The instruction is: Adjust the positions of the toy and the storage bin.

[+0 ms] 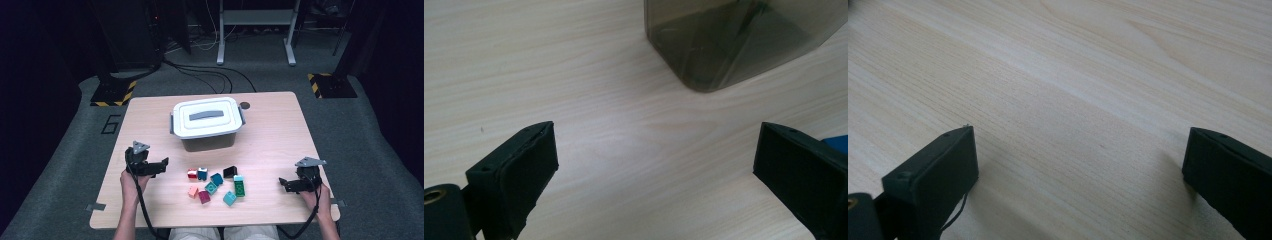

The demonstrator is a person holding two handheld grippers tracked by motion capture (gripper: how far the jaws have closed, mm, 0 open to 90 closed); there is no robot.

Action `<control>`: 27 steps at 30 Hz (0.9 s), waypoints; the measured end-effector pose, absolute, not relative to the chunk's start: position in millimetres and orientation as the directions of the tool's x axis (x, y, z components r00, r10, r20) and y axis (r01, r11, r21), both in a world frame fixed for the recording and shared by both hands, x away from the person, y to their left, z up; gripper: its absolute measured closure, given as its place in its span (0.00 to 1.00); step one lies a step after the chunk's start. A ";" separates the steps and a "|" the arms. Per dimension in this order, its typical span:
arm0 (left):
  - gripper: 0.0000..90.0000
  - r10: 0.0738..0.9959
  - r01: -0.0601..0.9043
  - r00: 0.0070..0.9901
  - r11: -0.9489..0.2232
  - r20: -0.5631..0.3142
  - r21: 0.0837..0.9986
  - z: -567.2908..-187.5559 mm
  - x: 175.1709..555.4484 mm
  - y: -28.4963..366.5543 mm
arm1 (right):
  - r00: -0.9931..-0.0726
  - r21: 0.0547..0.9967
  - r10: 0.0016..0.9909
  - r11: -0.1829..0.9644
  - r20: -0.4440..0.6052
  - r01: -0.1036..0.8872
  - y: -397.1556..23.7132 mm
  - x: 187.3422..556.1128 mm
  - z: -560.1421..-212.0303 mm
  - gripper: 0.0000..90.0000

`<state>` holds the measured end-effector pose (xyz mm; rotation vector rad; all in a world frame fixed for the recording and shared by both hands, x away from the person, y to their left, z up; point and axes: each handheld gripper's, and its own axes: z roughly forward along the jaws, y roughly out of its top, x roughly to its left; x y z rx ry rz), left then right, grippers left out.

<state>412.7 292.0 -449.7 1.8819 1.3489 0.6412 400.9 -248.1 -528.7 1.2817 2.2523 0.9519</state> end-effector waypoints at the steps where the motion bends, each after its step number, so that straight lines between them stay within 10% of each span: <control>1: 0.04 0.944 0.582 0.331 -0.194 -0.012 0.790 -446.5 414.5 290.8 | -0.512 0.715 0.859 0.355 0.006 0.602 -248.1 400.9 -528.7 0.01; 27: 0.09 0.916 0.550 0.400 -0.265 0.029 0.792 -397.5 490.0 244.9 | -0.511 0.716 0.860 0.352 0.006 0.602 -248.4 400.8 -528.6 0.02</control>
